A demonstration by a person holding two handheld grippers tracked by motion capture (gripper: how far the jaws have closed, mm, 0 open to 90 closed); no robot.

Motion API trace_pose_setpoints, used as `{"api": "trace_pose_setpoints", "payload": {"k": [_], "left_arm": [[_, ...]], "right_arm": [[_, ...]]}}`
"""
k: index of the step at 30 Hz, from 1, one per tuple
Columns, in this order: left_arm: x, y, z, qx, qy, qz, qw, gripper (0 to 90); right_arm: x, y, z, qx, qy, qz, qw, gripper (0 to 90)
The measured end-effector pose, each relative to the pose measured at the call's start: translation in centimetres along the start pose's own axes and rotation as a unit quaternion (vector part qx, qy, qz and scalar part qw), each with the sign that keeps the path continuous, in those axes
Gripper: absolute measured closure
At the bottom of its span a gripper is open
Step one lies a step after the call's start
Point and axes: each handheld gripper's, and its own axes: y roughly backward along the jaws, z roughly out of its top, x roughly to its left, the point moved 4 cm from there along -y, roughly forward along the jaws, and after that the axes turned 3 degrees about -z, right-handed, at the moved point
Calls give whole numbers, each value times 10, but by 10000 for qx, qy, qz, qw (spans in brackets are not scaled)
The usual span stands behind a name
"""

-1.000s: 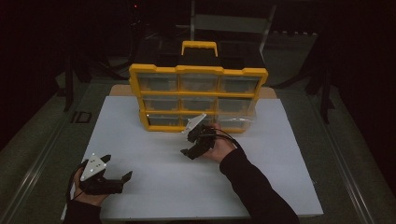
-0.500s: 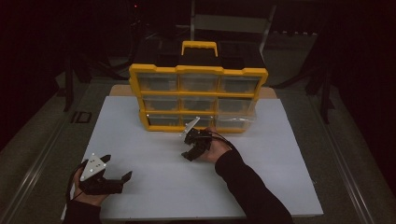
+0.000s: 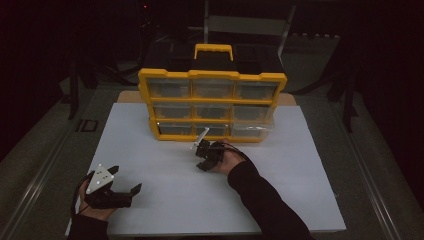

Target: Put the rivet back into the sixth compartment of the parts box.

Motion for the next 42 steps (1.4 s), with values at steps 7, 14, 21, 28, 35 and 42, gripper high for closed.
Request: {"api": "trace_pose_setpoints", "payload": {"k": [7,14,21,28,35,42], "left_arm": [[0,0,0,2,-2,3,10000,15],[0,1,0,-3,-2,10,10000,15],[0,1,0,-2,-3,12,10000,15],[0,1,0,-4,-3,14,10000,15],[0,0,0,-5,-4,13,10000,15],[0,0,0,-6,-1,13,10000,15]], "right_arm": [[0,-2,0,69,-7,-19,10000,669],[2,-2,1,142,-186,188,9995,767],[0,-2,0,158,-262,227,9993,827],[-1,-1,-1,143,-283,172,9993,832],[-3,9,2,-64,-93,76,9999,832],[1,25,3,-54,-240,124,9996,832]]}}
